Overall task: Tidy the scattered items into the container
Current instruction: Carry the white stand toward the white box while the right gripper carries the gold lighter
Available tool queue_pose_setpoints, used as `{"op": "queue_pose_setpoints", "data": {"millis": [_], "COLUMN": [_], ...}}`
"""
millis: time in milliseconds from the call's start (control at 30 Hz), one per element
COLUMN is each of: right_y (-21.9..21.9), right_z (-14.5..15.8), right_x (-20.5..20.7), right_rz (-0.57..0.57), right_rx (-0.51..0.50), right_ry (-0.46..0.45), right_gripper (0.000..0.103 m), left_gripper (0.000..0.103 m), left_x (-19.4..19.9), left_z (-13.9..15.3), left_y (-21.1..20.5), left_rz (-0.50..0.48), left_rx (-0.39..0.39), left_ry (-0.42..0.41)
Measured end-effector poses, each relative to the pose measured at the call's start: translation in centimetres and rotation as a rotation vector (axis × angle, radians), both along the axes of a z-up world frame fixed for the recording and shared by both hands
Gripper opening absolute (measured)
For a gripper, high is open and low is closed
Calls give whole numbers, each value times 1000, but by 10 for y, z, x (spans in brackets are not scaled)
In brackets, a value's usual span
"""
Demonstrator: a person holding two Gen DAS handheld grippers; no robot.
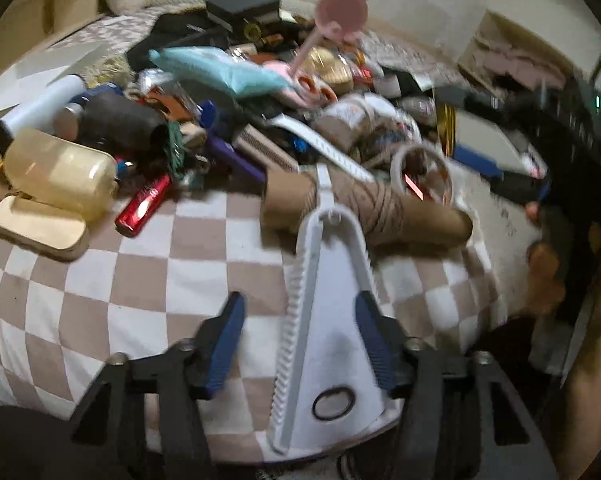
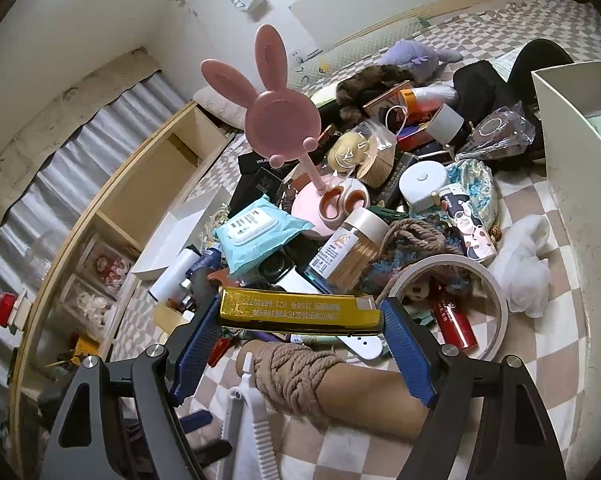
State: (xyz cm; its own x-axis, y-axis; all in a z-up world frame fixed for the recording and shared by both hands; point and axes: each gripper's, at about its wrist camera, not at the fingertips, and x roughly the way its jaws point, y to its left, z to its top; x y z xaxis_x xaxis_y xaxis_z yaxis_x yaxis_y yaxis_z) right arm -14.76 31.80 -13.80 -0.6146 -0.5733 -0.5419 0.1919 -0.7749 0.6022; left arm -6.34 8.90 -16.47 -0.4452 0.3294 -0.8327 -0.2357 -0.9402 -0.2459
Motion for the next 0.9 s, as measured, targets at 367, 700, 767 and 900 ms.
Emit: {"op": "queue_pose_setpoints", "data": {"millis": [367,700,767,900], "right_y": [-1,-3,-3,-4], "right_z": [-2,-2,1,10], "right_x": [0,-1,2,9], "right_rz": [2,5,8,14], "right_rx": [4,13,9,14], "right_ry": [-7,-9,1,35], "right_gripper": [81,81,81,81], "left_gripper": [31,17,17,17], "left_x": [-37,-29,-29,-25], "left_z": [-34,-21,-18,-13], "left_y": [-9,-14,-14,-16], "left_rz": [-71,-26,-22,-2], "left_rx": [326,368,365,355], "left_ry": [-151,-131,-125,-104]}}
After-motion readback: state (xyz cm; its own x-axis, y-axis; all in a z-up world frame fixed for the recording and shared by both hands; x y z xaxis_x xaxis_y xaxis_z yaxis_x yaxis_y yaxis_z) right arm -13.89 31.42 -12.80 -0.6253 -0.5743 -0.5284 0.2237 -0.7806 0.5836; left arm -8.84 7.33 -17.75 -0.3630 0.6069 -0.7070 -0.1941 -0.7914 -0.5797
